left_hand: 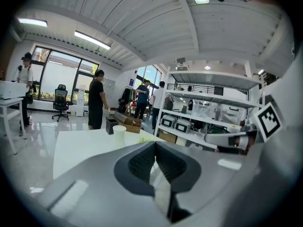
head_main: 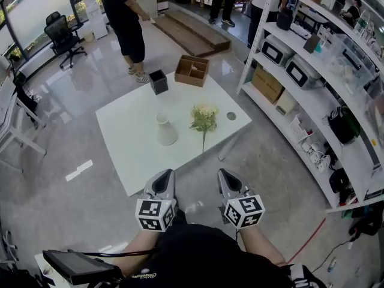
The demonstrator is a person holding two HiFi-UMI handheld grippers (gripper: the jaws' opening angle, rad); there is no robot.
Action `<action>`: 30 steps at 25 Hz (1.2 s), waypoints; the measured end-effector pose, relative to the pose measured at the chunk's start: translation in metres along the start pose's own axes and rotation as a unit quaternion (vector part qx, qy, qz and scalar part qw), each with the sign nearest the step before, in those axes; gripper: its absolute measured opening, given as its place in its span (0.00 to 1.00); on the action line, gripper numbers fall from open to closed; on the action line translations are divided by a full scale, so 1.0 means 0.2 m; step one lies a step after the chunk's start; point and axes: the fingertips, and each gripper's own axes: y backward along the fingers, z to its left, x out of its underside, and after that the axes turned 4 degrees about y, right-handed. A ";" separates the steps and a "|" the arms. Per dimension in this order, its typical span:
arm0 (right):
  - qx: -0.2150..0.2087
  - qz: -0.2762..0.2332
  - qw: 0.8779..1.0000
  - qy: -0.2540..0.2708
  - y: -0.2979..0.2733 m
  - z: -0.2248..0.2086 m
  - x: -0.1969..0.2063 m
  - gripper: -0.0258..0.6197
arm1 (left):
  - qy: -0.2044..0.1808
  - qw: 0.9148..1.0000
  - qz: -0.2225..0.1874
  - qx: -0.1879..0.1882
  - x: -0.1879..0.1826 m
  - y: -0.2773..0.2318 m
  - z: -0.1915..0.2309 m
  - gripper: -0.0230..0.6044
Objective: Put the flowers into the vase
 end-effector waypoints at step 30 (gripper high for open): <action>0.040 0.059 0.997 -0.003 -1.04 -0.27 -0.20 0.04 | -0.001 0.999 0.042 0.022 -0.29 -0.74 0.56 0.05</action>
